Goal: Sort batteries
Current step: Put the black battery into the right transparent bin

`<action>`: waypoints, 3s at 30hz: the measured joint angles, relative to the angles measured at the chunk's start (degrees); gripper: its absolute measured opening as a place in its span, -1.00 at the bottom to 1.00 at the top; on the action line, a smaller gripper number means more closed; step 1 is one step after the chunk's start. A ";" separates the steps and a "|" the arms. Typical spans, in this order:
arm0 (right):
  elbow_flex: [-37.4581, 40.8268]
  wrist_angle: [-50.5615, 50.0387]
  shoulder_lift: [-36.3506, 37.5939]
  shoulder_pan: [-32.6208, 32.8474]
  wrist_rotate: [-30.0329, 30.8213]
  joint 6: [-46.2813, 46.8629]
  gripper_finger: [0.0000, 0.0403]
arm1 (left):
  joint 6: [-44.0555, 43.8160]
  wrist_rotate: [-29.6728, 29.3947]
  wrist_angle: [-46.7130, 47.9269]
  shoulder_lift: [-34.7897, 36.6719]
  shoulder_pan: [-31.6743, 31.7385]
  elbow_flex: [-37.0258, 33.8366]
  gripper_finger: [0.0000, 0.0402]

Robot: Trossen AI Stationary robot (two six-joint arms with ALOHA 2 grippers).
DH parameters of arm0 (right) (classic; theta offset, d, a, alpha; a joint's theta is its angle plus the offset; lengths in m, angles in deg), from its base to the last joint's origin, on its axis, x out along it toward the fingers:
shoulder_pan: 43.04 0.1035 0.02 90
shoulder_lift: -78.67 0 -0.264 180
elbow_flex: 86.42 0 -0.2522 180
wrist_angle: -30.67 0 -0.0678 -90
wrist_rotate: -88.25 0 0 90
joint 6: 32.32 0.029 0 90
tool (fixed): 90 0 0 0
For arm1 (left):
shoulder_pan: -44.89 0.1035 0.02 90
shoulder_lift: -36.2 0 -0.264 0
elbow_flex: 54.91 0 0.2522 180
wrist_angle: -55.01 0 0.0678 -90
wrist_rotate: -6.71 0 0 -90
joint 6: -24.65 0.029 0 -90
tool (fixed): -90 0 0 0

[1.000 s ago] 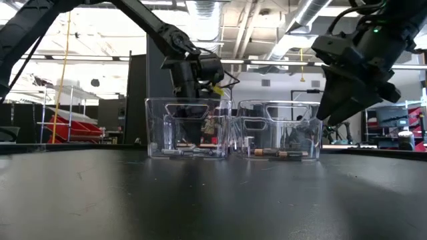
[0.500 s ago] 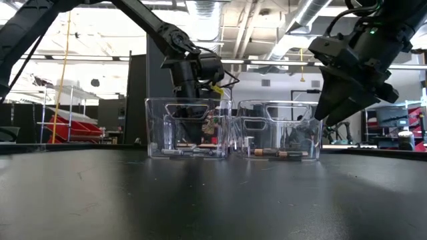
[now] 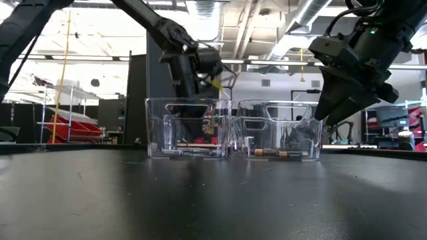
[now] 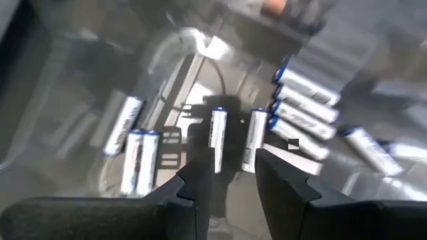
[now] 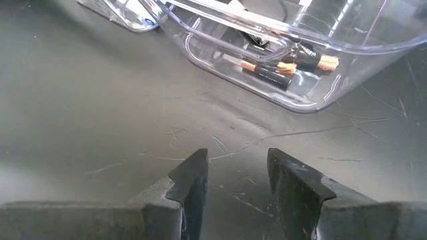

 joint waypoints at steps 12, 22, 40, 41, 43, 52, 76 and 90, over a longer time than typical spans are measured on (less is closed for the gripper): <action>-0.01 -0.06 -0.01 1.09 -1.66 -5.46 -0.14 | -25.17 -11.30 10.83 19.23 -5.09 0.07 -0.49; -0.01 -0.26 0.00 5.61 -1.78 -10.16 -0.14 | -53.97 -29.30 28.95 25.79 -25.24 0.07 -0.49; -0.01 -0.08 -0.01 10.37 -1.79 -11.58 -0.14 | -85.50 -26.80 41.09 23.11 -44.47 0.11 -0.08; -0.01 0.02 0.00 10.54 -1.81 -11.58 -0.14 | -85.65 -24.95 42.56 22.82 -45.28 0.09 -0.05; -0.01 0.29 0.01 10.82 -1.80 -11.53 -0.14 | -88.26 -20.69 44.92 21.32 -46.92 0.01 -0.03; -0.01 1.69 0.01 11.04 -1.80 -9.43 -0.14 | -101.56 -5.95 48.98 15.92 -52.24 -0.42 -0.02; -0.01 4.88 0.01 7.65 -1.55 -1.46 -0.14 | -43.63 12.75 33.67 15.37 -71.45 -13.20 -0.02; -0.01 7.59 0.01 7.93 -1.55 7.07 -0.14 | -34.00 0.03 30.99 15.37 -86.76 -13.18 -0.02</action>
